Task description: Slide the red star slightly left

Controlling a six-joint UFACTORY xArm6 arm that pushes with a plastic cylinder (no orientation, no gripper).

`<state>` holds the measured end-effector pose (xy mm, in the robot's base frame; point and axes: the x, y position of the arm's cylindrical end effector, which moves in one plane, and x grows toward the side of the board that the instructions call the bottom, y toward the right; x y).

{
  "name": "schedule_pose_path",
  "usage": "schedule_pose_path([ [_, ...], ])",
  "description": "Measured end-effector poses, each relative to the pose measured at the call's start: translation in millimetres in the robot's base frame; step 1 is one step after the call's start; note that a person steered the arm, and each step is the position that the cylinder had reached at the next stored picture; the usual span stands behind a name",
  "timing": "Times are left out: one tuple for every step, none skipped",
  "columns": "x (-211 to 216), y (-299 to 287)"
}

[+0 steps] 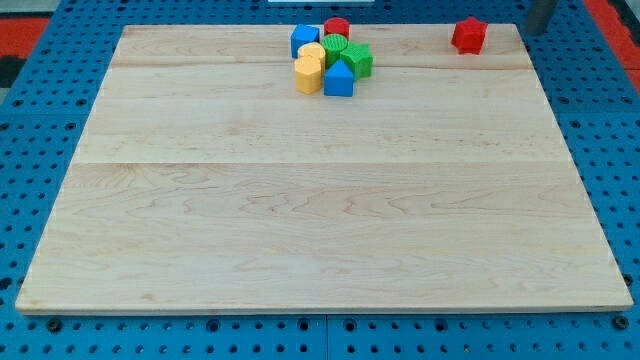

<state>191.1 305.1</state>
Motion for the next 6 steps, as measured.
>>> schedule_pose_path([
  [0.7,-12.9],
  [4.6,-44.3],
  [9.8,-73.5],
  [30.9,-81.0],
  [50.6,-102.2],
  [57.8,-130.0],
])
